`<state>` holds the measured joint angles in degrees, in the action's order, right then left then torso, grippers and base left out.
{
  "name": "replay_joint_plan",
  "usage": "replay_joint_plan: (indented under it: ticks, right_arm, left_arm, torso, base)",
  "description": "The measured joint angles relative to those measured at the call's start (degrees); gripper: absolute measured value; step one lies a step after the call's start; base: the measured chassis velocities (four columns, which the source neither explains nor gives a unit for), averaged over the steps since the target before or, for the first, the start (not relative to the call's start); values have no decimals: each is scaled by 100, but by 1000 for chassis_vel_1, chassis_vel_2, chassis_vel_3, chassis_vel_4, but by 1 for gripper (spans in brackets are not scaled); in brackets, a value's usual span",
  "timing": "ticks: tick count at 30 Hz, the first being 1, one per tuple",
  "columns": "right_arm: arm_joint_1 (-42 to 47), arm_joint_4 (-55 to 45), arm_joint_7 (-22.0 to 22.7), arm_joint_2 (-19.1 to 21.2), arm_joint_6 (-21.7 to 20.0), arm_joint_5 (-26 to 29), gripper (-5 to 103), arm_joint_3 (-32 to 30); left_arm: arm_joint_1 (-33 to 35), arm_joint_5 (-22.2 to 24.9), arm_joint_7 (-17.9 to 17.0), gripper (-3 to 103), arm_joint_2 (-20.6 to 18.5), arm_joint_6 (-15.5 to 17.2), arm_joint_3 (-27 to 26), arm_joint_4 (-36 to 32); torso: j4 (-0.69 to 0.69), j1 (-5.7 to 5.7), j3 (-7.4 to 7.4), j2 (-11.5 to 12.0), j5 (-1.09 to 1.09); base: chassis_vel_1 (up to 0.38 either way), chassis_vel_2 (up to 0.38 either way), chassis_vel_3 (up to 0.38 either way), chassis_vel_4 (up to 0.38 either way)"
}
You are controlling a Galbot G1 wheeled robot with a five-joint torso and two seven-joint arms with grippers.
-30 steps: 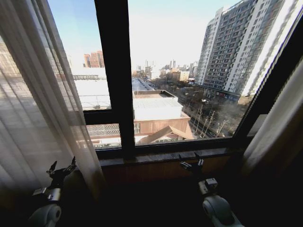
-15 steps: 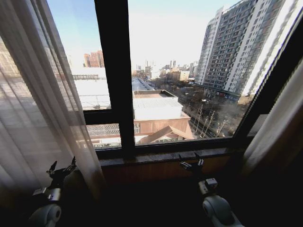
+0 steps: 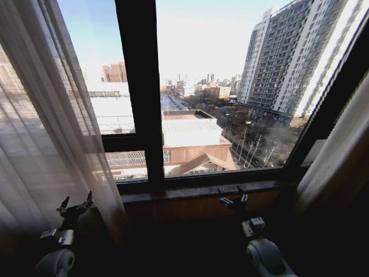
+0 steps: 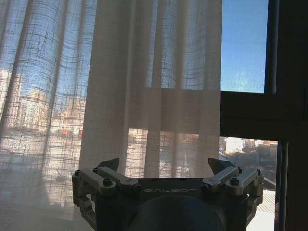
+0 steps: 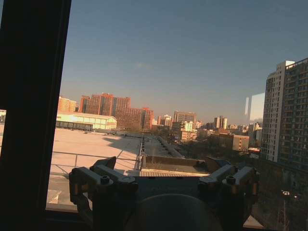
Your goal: Open the curtains by pulling them apart, changing their state from closed to fully open.
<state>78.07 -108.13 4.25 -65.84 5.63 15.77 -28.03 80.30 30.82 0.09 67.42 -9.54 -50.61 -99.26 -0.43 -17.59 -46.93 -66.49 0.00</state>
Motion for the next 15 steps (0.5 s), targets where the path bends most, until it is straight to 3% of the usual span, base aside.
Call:
replay_joint_plan:
  ticks: [15]
  right_arm:
    - [0, 0, 0, 0, 0, 0, 100, 0]
  left_arm:
    - [0, 0, 0, 100, 0, 0, 0, 0]
  torso:
    - [0, 0, 0, 0, 0]
  base:
    - [0, 0, 0, 0]
